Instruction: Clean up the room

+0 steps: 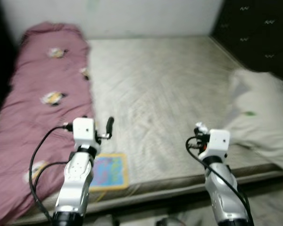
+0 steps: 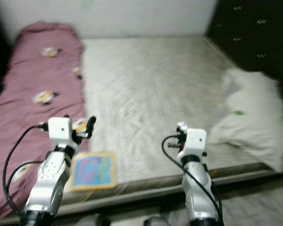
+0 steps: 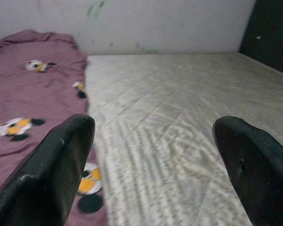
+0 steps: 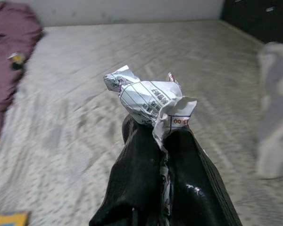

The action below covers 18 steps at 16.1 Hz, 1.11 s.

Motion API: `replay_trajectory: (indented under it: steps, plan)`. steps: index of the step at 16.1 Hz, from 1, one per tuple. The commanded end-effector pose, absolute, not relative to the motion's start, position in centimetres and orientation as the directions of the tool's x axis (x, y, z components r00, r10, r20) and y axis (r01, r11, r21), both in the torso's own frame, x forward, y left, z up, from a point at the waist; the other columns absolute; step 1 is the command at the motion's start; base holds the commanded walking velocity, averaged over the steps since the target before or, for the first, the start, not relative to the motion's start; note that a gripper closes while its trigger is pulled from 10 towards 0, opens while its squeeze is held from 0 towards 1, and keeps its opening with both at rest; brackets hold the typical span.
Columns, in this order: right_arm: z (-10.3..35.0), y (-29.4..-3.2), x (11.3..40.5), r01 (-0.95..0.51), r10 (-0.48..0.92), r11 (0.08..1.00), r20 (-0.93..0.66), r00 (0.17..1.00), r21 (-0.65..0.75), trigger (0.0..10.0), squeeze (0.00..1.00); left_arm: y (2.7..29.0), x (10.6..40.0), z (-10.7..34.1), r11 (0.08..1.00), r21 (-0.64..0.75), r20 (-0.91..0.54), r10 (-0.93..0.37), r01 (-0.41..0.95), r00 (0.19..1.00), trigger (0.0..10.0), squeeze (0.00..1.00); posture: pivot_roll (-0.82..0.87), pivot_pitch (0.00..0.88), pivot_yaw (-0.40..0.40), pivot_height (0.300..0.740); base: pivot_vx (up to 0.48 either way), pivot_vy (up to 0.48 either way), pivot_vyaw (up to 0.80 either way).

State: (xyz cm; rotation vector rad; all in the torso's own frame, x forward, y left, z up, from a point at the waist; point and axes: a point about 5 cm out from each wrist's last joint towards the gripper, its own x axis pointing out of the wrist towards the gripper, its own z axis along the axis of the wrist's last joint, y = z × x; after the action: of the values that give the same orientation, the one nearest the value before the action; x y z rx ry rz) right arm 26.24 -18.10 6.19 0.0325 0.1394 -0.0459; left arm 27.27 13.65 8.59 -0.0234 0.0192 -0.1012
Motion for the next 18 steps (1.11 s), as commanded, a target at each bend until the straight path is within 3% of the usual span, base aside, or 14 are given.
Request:
replay_trajectory:
  steps: [1,3,15,18]
  plan:
    - [6.4,-18.6,26.2,0.057,-0.055,0.998,-0.129,0.990,0.015,10.0,0.00,13.1,27.1,8.4,0.993,-0.027,-0.028,-0.120,0.119,0.992,10.0,0.00,-0.03,0.054,-0.023,0.740,0.000,0.480,0.80]
    - [6.5,-18.3,26.5,0.052,-0.050,0.998,-0.123,0.991,0.018,10.0,0.00,13.2,27.2,8.5,0.993,-0.025,-0.028,-0.118,0.118,0.993,10.0,0.00,-0.03,0.063,-0.015,0.740,0.000,0.480,0.80]
    - [7.3,-17.5,27.5,0.023,-0.021,0.999,-0.080,0.997,0.022,10.0,0.00,13.6,27.8,8.6,0.996,-0.009,-0.025,-0.086,0.086,0.996,10.0,0.00,-0.03,0.064,-0.002,0.740,0.000,0.480,0.00]
    - [7.2,-17.8,27.7,0.045,-0.048,0.998,-0.078,0.996,-0.038,10.0,0.00,13.4,27.7,8.5,0.997,-0.008,-0.024,-0.081,0.081,0.996,10.0,0.00,-0.03,0.060,-0.003,0.740,0.000,0.480,0.00]
